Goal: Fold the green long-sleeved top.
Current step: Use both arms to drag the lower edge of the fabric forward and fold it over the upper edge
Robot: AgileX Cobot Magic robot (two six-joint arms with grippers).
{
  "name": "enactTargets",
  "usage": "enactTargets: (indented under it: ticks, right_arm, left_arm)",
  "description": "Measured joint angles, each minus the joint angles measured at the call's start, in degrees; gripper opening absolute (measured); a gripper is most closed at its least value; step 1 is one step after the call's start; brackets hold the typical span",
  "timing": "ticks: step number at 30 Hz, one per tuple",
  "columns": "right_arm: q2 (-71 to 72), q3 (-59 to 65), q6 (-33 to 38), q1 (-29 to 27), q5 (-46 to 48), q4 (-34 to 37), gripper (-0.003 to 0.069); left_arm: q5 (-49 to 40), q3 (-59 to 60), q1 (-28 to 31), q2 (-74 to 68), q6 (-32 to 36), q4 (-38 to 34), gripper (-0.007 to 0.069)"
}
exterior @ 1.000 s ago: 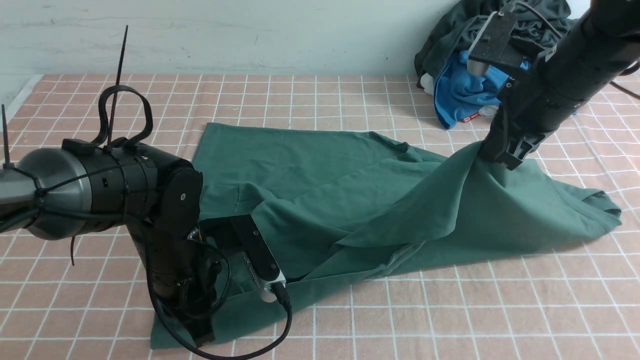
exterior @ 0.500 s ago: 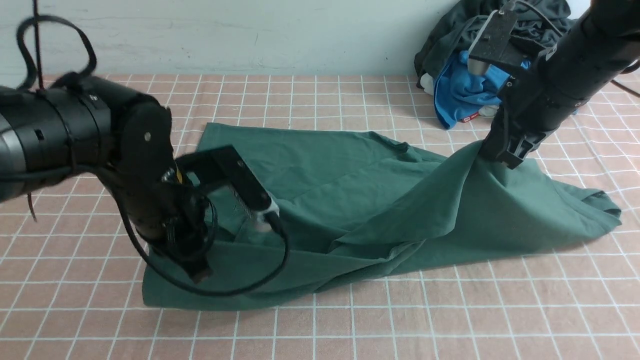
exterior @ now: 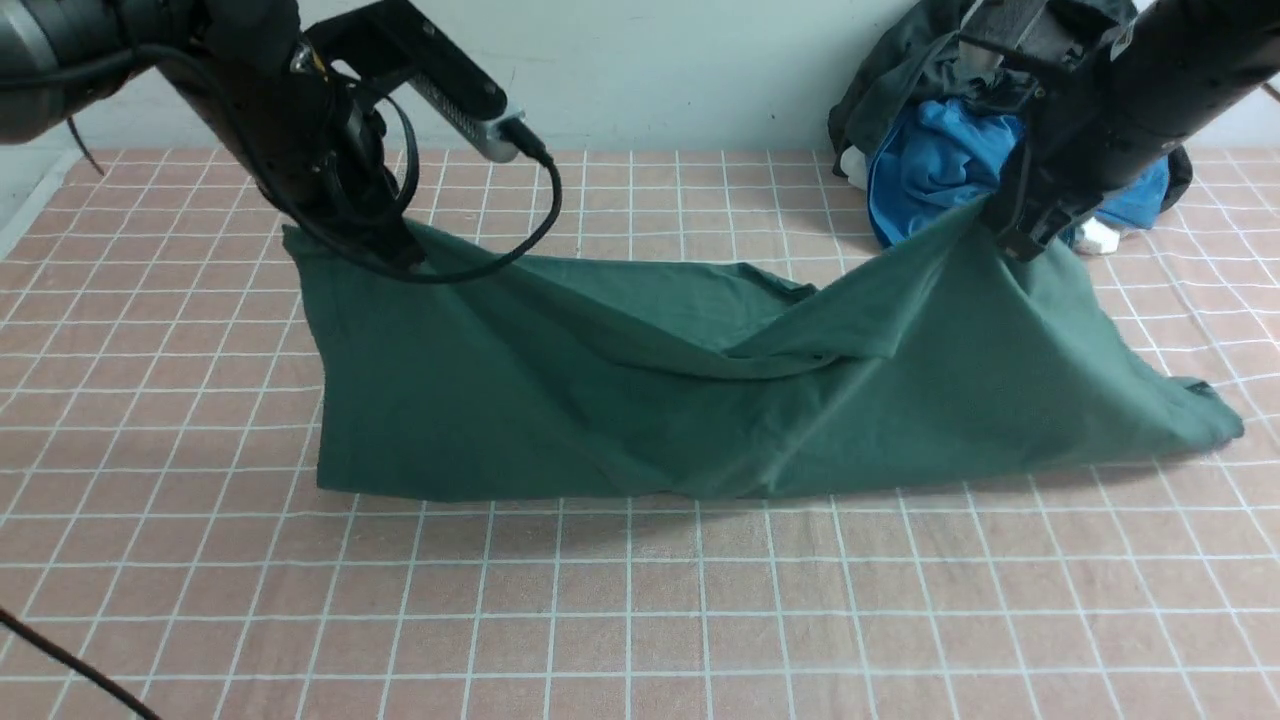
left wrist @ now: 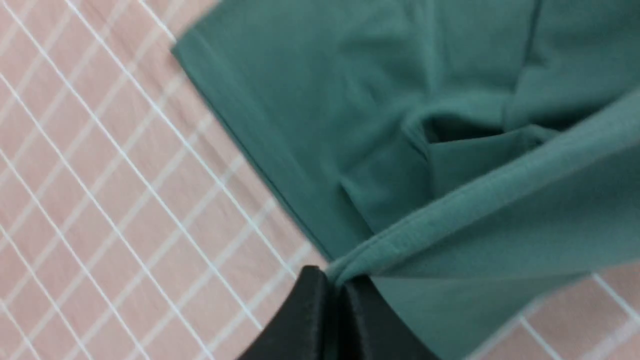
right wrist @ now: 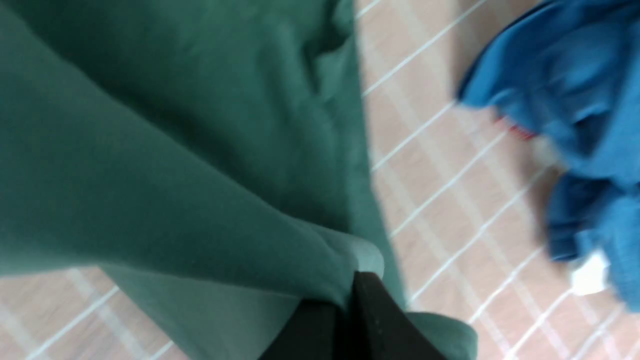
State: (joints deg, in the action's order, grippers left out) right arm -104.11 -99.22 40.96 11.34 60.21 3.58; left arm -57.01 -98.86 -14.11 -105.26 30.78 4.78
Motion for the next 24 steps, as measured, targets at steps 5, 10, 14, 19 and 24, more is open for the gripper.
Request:
enactTargets:
  ticks: [5,10,14,19,24]
  right_arm:
    - [-3.2,-4.7,-2.4,0.0,-2.6,-2.3,0.001]
    - [-10.2,-8.0,-6.0,0.0,-2.8,-8.1,0.001]
    - [-15.1,-10.6,-10.4,-0.1,-4.6,-11.7,0.001]
    - [-20.5,-13.7,-14.1,-0.2,-7.8,-13.6,0.001]
    - [-25.1,-14.4,-15.1,-0.3,-11.6,-16.3,0.001]
  left_arm:
    - [0.0,-9.4,1.3,-7.3,-2.2,0.0,0.0017]
    - [-0.2,-17.3,4.1,-14.9,-3.5,0.0,0.0017]
    - [0.1,-21.4,5.3,-19.4,-3.5,-0.3,0.0017]
    - [3.1,-24.3,6.3,-24.7,-3.6,-0.7,0.0017]
    - [9.2,-25.2,6.9,-29.3,-3.6,-0.9,0.0017]
